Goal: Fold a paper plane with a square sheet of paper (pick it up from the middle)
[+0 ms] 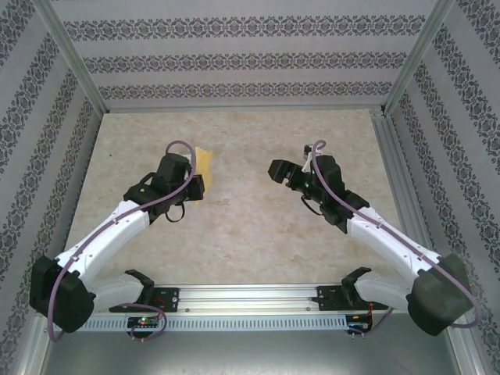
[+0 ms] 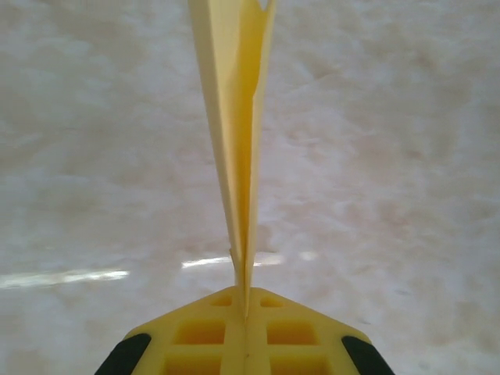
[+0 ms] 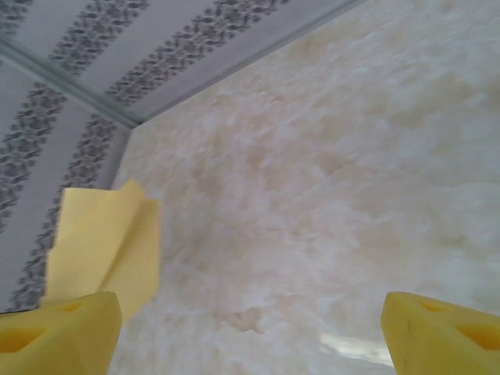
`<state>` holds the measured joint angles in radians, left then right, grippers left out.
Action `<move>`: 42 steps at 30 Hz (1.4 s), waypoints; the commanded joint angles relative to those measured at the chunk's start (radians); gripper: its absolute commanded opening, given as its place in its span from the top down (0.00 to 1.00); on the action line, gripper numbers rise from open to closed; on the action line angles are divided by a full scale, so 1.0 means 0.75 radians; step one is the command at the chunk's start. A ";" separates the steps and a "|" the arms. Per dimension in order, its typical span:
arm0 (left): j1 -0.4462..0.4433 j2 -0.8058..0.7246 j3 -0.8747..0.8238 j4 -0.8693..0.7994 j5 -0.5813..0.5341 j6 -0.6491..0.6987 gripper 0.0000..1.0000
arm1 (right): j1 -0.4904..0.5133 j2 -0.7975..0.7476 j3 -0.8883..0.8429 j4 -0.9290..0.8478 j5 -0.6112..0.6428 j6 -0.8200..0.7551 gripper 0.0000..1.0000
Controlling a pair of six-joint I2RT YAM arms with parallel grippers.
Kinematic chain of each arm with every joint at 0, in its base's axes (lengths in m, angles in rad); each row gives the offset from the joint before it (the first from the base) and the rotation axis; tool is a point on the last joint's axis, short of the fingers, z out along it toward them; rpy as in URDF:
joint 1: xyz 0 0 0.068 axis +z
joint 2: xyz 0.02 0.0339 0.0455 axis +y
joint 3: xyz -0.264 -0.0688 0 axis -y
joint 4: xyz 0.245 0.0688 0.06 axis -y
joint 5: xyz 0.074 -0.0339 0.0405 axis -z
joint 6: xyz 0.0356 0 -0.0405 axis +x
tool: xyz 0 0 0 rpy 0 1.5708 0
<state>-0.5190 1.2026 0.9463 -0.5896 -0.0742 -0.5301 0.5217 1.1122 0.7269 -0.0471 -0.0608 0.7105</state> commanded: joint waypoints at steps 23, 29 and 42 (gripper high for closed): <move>-0.419 0.874 0.418 -0.339 -0.590 -0.008 0.73 | 0.006 -0.060 -0.109 -0.139 0.215 0.000 0.13; -0.388 0.639 0.309 -0.151 -0.301 0.012 0.47 | 0.011 -0.015 -0.064 -0.192 0.213 0.005 0.15; 0.096 0.060 -0.217 0.139 0.143 -0.140 0.17 | 0.487 0.604 0.436 -0.313 0.362 0.004 0.39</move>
<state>-0.5079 1.3048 0.8394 -0.5598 -0.0742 -0.5827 0.8207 1.4803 0.9585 -0.2455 0.1661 0.7170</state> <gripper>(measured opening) 0.827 0.618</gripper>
